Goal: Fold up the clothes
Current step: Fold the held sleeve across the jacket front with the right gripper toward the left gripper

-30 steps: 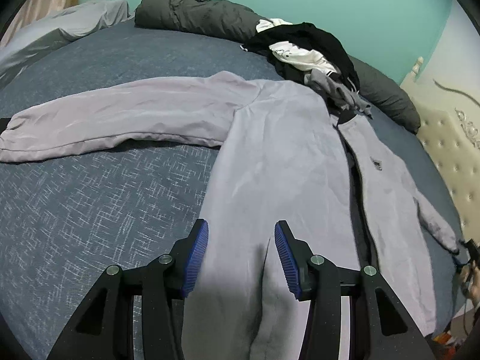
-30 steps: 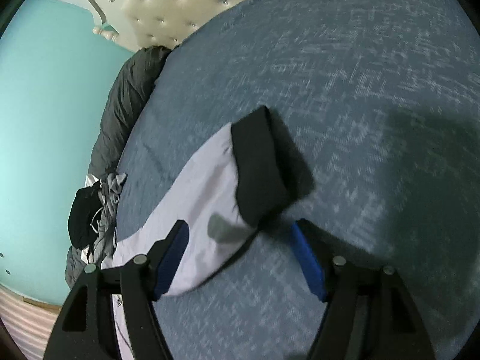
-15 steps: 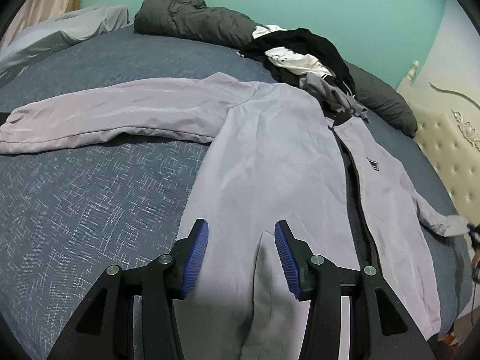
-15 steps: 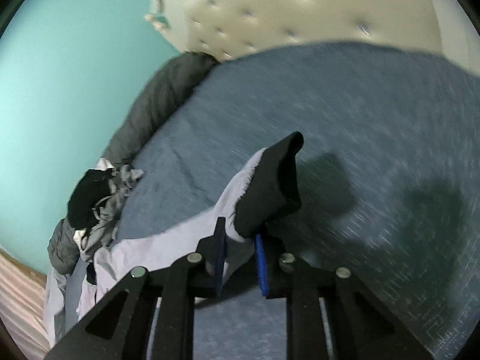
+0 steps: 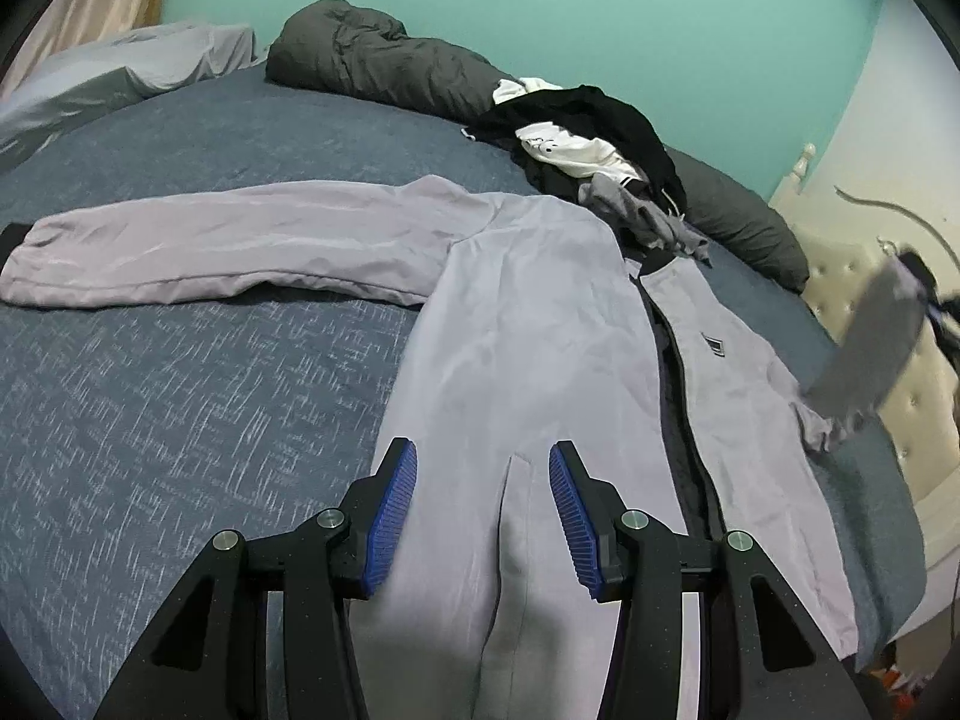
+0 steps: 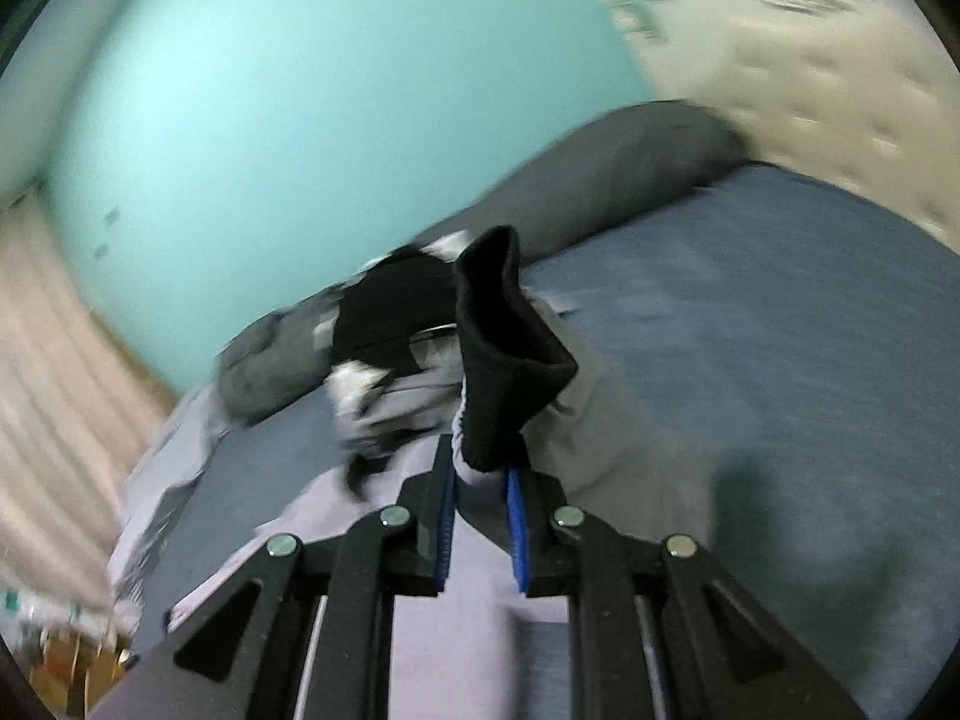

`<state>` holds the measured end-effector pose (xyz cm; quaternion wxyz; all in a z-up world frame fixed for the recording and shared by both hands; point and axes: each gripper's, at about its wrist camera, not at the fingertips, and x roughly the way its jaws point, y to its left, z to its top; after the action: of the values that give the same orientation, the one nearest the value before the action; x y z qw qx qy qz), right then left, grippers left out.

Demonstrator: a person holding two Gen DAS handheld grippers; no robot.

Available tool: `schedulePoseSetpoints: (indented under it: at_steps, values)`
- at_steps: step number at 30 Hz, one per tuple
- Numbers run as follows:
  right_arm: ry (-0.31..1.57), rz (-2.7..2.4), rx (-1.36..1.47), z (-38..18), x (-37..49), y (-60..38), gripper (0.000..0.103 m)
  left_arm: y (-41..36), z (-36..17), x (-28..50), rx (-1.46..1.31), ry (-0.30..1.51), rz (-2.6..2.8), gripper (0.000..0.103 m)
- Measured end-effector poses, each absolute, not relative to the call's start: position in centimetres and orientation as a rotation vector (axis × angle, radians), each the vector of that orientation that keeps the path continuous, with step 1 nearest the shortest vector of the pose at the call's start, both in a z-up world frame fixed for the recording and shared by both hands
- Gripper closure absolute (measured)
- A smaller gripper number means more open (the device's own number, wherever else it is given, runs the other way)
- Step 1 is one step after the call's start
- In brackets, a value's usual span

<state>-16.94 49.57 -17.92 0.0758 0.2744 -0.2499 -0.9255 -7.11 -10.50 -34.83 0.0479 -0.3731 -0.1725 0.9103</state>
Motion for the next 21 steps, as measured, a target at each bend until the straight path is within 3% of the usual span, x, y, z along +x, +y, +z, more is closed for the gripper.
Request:
schedulePoseSetpoints:
  at_steps: [6, 11, 21]
  values:
    - [-0.58, -2.55, 0.795, -15.6, -20.2, 35.0, 0.089, -12.3, -34.4, -6.1, -1.115, -0.579, 2.781, 0.053]
    - [-0.423, -2.348, 0.878, -17.0, -21.0, 22.5, 0.089, -13.6, -34.0, -5.4, -1.086, -0.619, 2.781, 0.053]
    - [-0.245, -2.127, 1.175, -29.1, -19.8, 9.5, 0.089, -14.9, -33.7, -4.7, -1.073, -0.642, 2.776, 0.053]
